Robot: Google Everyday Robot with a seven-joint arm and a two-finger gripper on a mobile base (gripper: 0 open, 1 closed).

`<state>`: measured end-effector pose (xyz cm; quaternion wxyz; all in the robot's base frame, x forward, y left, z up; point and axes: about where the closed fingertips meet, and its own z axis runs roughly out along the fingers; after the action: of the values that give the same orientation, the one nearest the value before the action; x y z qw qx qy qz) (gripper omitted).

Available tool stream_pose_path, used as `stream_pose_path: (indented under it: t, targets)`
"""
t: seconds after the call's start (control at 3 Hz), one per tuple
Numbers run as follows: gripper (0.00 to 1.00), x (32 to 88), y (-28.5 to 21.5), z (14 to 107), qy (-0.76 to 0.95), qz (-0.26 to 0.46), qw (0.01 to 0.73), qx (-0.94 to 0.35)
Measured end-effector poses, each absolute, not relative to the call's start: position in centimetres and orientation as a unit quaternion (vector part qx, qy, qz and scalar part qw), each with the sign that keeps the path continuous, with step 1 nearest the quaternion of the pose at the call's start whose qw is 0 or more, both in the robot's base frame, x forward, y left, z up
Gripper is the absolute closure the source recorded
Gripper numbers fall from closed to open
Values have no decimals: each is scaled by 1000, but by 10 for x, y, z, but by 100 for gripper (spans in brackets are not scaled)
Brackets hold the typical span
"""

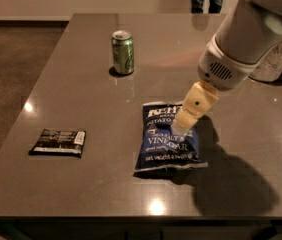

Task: Move blue chip bag near green can

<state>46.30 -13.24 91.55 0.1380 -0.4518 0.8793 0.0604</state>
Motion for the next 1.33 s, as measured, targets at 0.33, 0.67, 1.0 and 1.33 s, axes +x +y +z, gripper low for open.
stream_pose_path:
  t: [0.33,0.67,1.0,1.33]
  targets:
    - [0,464,-116,906,908,65,134,-391]
    - [0,471,-102,893,936,73,106,-329]
    - [0,472,-95,881,959,61,82,-263]
    - [15,470,-93,865,974,50,54,-214]
